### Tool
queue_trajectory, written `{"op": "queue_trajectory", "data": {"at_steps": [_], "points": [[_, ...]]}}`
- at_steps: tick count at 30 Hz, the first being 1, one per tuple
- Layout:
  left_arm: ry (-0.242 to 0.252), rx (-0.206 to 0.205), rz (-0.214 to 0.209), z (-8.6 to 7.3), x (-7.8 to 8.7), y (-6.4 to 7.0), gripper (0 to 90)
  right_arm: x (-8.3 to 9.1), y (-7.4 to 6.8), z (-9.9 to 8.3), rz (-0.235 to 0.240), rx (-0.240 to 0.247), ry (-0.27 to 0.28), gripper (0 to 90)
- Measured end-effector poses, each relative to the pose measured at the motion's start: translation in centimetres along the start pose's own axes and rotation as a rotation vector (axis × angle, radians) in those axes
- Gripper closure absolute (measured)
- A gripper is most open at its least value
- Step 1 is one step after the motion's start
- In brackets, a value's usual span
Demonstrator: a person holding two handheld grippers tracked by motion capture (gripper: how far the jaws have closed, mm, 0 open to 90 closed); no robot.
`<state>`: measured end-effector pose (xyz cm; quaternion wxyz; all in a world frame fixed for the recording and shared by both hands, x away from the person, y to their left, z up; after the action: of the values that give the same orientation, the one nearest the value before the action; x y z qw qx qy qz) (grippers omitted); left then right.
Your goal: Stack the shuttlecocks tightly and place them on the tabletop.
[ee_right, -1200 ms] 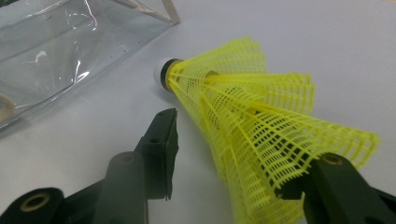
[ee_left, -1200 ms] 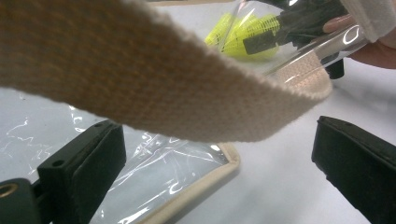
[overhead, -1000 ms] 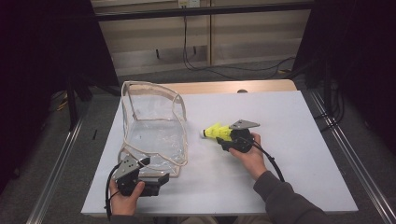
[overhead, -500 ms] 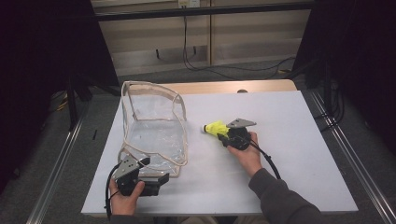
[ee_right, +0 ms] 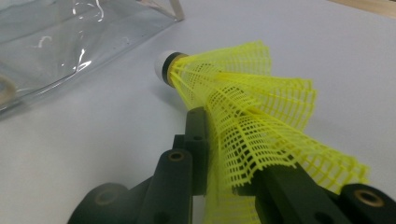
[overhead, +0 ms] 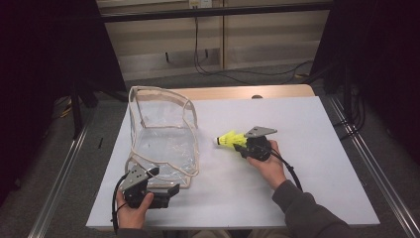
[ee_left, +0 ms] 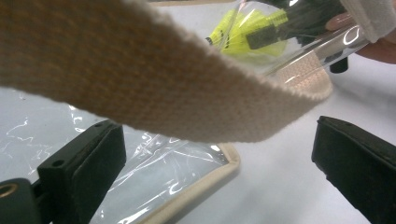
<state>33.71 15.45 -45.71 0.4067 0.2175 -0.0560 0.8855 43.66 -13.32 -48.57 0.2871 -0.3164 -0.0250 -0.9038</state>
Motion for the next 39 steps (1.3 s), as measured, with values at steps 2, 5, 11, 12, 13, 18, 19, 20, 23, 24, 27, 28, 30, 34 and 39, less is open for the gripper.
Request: {"op": "queue_trajectory", "data": {"at_steps": [2, 5, 11, 12, 13, 18, 19, 20, 23, 24, 27, 28, 30, 34, 39], "points": [[-0.001, 0.000, 0.001, 0.0, 0.0, 0.0, 2.9, 0.5, 0.0, -0.3, 0.012, 0.005, -0.001, 80.1], [-0.005, -0.001, 0.001, 0.0, 0.0, 0.0, 2.5, 0.9, -0.3, -0.9, 0.037, 0.022, -0.016, 79.8], [-0.004, 0.000, 0.001, 0.0, 0.0, 0.1, 2.2, 0.6, -0.9, -1.3, 0.049, 0.020, -0.017, 76.7], [-0.003, 0.001, 0.000, 0.0, 0.0, 0.1, 2.2, 0.6, -1.0, -1.2, 0.052, 0.018, -0.015, 75.4], [-0.003, 0.000, -0.001, 0.0, 0.0, 0.1, 2.2, 0.5, -1.1, -1.2, 0.050, 0.013, -0.013, 72.5], [-0.002, 0.001, -0.002, 0.0, -0.1, 0.0, 2.2, 0.0, -1.4, -1.1, 0.038, 0.006, -0.003, 62.5], [-0.001, 0.000, -0.003, 0.0, -0.1, 0.0, 2.2, 0.0, -1.4, -1.0, 0.036, 0.001, -0.001, 60.2], [0.002, 0.001, -0.003, 0.0, -0.1, 0.0, 2.2, -0.2, -1.5, -1.0, 0.032, -0.007, 0.002, 59.4], [0.001, 0.000, -0.003, 0.0, -0.1, 0.0, 2.2, -0.6, -1.4, -1.0, 0.012, -0.002, 0.005, 65.3], [0.001, 0.000, -0.004, 0.0, -0.1, 0.0, 2.2, -0.7, -1.3, -0.9, 0.000, 0.000, 0.009, 70.5], [0.001, 0.000, -0.002, 0.0, 0.0, 0.0, 2.2, -1.0, -1.2, -0.7, -0.004, -0.002, 0.009, 77.8], [0.001, -0.001, -0.004, 0.0, -0.1, 0.0, 2.2, -1.0, -1.2, -0.6, -0.006, 0.005, 0.007, 79.0], [0.002, 0.001, -0.003, 0.0, -0.1, 0.0, 2.2, -1.0, -1.3, -0.4, 0.000, 0.008, 0.004, 79.7], [0.002, 0.001, -0.003, 0.0, 0.0, 0.0, 2.2, -0.9, -1.4, -0.4, 0.016, 0.019, 0.001, 83.0], [0.001, -0.001, -0.003, 0.0, 0.0, 0.0, 2.2, -0.6, -1.5, -0.2, 0.046, 0.017, 0.001, 83.3]]}}
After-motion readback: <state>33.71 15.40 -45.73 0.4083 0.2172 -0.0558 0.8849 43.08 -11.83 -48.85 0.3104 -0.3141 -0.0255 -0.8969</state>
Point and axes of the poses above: each handheld gripper's, and its own axes: x roughly backward along the jaws, z roughly out of its top, y roughly to its right, the point moved 7 cm from there along -x, roughly forward along the jaws, and after that the axes turned 6 degrees about -x, right-handed, at the moved point
